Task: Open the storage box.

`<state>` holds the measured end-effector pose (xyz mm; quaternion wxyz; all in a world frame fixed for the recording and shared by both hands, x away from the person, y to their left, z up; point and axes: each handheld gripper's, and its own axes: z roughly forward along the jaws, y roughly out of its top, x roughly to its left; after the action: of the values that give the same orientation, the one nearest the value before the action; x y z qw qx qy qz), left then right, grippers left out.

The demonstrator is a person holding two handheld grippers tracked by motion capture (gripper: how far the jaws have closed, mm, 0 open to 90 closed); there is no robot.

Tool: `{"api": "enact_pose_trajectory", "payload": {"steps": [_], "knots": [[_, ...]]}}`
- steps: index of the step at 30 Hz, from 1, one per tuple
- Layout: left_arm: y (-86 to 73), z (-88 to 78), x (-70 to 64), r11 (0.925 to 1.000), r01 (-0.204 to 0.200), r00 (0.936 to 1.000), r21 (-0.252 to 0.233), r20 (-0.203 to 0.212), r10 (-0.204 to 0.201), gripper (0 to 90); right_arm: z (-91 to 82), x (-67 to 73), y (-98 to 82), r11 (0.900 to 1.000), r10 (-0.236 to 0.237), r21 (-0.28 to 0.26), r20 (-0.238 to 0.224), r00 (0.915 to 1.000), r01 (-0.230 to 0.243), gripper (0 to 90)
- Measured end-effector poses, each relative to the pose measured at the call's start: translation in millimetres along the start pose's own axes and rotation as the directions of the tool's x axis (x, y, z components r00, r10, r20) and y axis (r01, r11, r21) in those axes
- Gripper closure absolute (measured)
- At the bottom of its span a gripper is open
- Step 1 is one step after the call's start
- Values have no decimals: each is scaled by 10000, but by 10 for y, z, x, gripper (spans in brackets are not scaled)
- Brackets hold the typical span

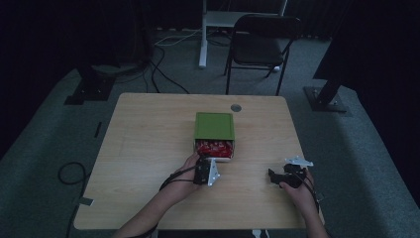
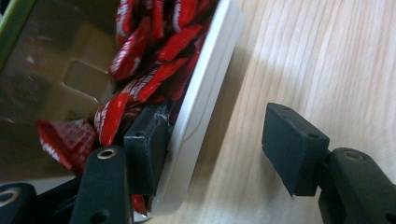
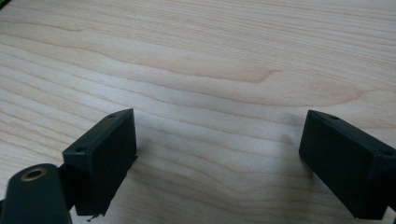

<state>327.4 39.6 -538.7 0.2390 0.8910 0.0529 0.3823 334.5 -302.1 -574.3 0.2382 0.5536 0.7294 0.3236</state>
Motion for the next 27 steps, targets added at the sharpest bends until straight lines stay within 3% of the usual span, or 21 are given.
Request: {"api": "enact_pose_trajectory", "payload": {"steps": [3,6,11,14,17,21,23,26,27], "knots": [[20,7,-17,9990,-354,9989,257,-306,362,458,0,0,0,10000,0,1,0,10000,0,107],[19,19,-31,9977,-585,9955,339,-720,609,552,0,0,0,10000,3,5,4,10000,-3,106],[24,60,-107,9893,-1315,9793,638,-1464,1396,591,0,0,0,10000,3,4,2,10000,-3,107],[37,75,-129,9861,-1460,9737,796,-1648,1575,594,0,0,0,10000,1,3,2,10000,-1,107],[52,76,-139,9784,-1758,9609,1085,-1970,1945,666,0,0,0,10000,2,5,4,10000,-2,107],[66,91,-171,9673,-2133,9460,1372,-2182,2396,690,0,0,0,10000,4,4,2,10000,-4,107],[68,100,-190,9580,-2430,9343,1525,-2287,2735,698,0,0,0,10000,1,5,4,10000,-1,107],[81,108,-208,9479,-2656,9230,1756,-2377,3027,707,0,0,0,10000,2,6,4,10000,-2,107],[84,109,-207,9463,-2693,9220,1788,-2360,3070,707,0,0,0,10000,2,6,4,10000,-2,107]]}}
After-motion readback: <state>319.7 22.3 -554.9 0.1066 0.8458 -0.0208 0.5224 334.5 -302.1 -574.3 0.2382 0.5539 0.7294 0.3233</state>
